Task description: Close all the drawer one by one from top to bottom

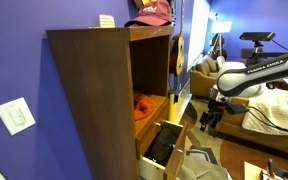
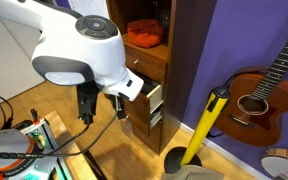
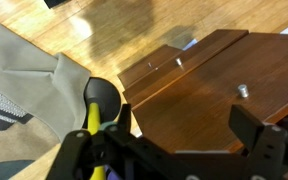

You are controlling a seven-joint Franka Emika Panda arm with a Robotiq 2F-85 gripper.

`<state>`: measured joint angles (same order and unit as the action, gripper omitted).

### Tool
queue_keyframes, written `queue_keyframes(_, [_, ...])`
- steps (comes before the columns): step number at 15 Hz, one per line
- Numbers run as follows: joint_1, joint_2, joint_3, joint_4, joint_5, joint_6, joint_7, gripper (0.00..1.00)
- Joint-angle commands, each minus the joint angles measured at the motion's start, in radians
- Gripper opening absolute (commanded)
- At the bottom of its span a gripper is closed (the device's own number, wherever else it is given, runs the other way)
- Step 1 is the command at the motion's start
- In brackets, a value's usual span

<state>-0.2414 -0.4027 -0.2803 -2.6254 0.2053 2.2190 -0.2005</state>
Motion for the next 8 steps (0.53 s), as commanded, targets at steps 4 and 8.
queue_keyframes(4, [0.048,0.071,-0.020,-0.032,0.181,0.151,0.050,1.00])
queue_keyframes(8, [0.077,0.123,-0.034,-0.016,0.327,0.170,0.021,1.00])
